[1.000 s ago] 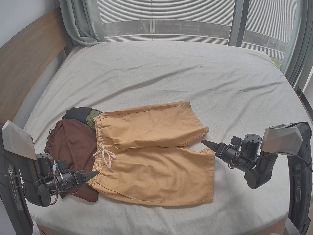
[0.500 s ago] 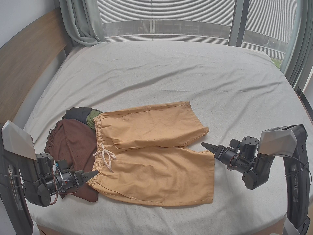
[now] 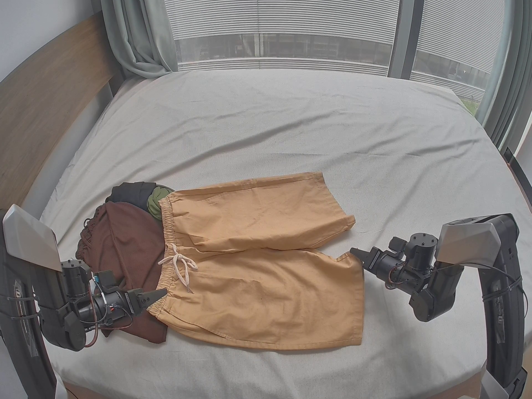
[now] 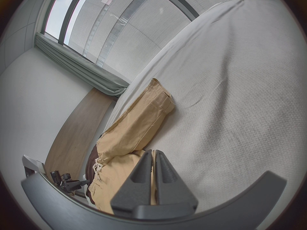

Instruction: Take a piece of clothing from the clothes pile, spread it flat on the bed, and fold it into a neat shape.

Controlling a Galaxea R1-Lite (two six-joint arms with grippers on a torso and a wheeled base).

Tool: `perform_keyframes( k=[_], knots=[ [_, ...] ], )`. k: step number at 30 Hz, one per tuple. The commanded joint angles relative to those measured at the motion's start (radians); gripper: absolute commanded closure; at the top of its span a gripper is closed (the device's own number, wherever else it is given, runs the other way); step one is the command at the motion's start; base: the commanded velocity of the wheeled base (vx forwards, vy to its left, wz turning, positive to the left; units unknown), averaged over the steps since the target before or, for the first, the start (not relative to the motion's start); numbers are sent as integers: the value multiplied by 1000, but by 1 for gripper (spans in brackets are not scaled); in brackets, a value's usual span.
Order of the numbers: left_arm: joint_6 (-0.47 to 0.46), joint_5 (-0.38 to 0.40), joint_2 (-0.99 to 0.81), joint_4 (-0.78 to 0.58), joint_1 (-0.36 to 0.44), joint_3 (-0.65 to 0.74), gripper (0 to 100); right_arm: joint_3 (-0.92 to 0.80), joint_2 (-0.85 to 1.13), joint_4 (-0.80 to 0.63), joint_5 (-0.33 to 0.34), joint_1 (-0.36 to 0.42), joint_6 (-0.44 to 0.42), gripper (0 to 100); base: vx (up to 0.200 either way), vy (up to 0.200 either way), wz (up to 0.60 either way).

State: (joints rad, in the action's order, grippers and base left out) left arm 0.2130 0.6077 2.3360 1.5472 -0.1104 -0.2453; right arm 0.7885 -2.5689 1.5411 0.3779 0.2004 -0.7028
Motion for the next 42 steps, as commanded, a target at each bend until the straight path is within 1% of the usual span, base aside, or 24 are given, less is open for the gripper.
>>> perform_keyframes(
  k=[1,5,9,21,22,27,30,35,42],
  knots=[
    [0,0,-1,1,0,-2,0,23,-10,1,-2,-15,2,100,0,0,0],
    [0,0,-1,1,0,-2,0,46,-7,1,-4,-44,0,100,0,0,0],
    [0,0,0,-1,2,0,0,67,-7,-6,-27,-64,0,100,0,0,0],
    [0,-2,2,-1,3,1,0,74,-23,1,-31,-52,0,100,0,0,0],
    [0,-2,2,-1,3,1,0,71,-23,1,-31,-50,0,0,0,0,0],
    [0,-2,2,-1,3,3,0,74,-20,2,-34,-50,-1,0,0,0,0],
    [0,-2,2,-1,3,3,0,71,-7,2,-57,-49,-1,0,0,0,0],
    [3,-2,5,-1,6,6,0,51,35,2,-63,-49,-1,0,0,0,0],
    [54,-3,9,-3,29,40,0,46,41,2,-63,-49,2,0,0,0,0]
  ],
)
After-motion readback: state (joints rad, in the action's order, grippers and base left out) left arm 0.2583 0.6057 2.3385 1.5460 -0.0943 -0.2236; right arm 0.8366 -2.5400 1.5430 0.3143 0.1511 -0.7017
